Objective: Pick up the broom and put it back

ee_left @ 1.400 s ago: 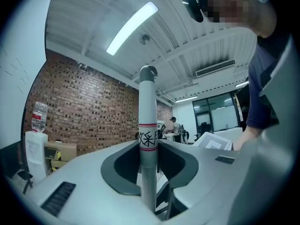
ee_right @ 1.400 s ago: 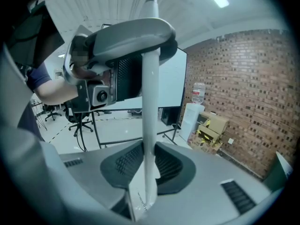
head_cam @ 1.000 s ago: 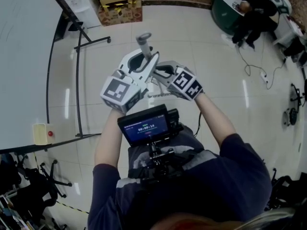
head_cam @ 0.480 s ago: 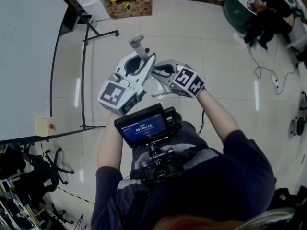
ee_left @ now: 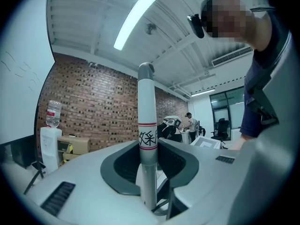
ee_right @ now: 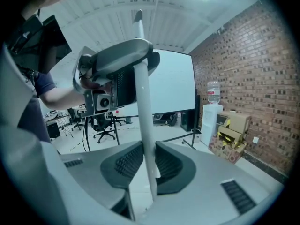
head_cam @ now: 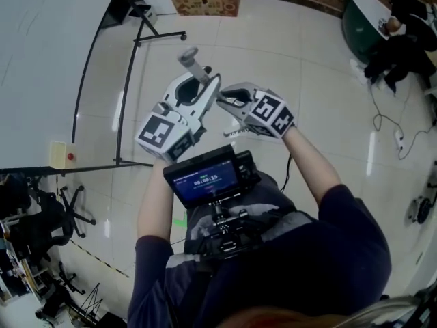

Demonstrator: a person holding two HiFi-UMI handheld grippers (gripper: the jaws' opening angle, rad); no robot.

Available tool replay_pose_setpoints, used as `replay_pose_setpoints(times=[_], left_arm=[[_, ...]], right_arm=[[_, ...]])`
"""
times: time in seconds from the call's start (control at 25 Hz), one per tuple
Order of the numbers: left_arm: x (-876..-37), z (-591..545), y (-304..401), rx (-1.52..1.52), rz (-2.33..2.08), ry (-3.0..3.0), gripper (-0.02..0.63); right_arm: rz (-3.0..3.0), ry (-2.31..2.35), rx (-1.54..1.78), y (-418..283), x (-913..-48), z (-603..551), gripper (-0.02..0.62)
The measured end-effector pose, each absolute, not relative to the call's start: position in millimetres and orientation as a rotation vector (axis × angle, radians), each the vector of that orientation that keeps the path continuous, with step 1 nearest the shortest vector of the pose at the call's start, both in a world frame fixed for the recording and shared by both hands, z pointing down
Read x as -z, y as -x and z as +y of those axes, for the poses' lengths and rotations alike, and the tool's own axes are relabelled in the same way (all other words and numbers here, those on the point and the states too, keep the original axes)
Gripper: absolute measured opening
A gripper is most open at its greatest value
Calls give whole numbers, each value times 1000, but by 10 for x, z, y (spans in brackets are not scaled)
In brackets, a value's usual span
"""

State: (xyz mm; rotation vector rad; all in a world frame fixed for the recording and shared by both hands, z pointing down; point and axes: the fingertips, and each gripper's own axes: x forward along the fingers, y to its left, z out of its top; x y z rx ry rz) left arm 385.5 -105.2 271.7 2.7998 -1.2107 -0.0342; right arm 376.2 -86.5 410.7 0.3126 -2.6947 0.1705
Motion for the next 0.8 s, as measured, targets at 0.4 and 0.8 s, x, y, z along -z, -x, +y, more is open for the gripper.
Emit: replay_pose_setpoints(times=[0.4, 0.8], left_arm=[[-2616, -1002, -3901, 15, -1161, -2840, 92], [-2858, -869, -3801, -8, -1223, -2711, 92]], right_arm=[[-2724, -246, -180, -3693, -4038, -801, 95], [-2717, -197, -228, -3742, -4236, -730, 104]])
